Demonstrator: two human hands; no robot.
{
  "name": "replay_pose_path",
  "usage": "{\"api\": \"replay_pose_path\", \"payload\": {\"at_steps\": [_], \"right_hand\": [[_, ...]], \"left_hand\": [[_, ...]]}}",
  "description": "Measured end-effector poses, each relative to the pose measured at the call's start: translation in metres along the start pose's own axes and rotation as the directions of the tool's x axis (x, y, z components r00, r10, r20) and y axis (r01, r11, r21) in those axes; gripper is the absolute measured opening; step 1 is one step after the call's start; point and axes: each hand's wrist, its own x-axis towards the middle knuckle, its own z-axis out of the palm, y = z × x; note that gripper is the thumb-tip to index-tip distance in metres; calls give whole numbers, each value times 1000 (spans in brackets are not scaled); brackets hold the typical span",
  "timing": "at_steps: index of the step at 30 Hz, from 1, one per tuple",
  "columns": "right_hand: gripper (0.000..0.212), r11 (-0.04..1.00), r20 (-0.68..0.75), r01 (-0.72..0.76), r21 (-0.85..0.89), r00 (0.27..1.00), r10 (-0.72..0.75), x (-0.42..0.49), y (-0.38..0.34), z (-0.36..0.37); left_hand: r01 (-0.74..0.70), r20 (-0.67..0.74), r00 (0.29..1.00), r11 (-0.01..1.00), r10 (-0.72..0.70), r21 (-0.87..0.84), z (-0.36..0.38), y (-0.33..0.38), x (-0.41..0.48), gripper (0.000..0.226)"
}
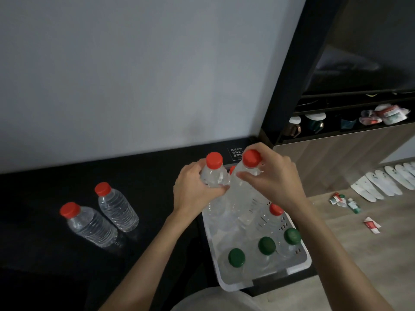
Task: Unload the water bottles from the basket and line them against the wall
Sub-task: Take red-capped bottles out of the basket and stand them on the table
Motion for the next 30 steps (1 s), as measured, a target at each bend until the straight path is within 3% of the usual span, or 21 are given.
{"api": "replay_pose_path", "payload": {"at_steps": [6,14,20,24,30], "right_hand": [[40,992,-58,52,114,997,-46,7,-36,-17],[40,967,-46,113,228,993,-105,37,-78,0],[38,947,16,122,297,991,-133,57,-99,50],[38,951,79,96,294,989,-125,69,-102,86],[36,957,160,-26,289,987,-21,86,-89,135]], "left_hand": [[-15,-101,995,988,0,-151,-38,20,7,51],[-57,-162,986,997,49,-48,-99,10,23,60],[14,-210,978,1000,-8,25,-116,-24,24,47],[82,-229,971,994,-63,76,-115,-56,28,51],[201,-207,962,975,-179,92,-93,-108,43,54]]}}
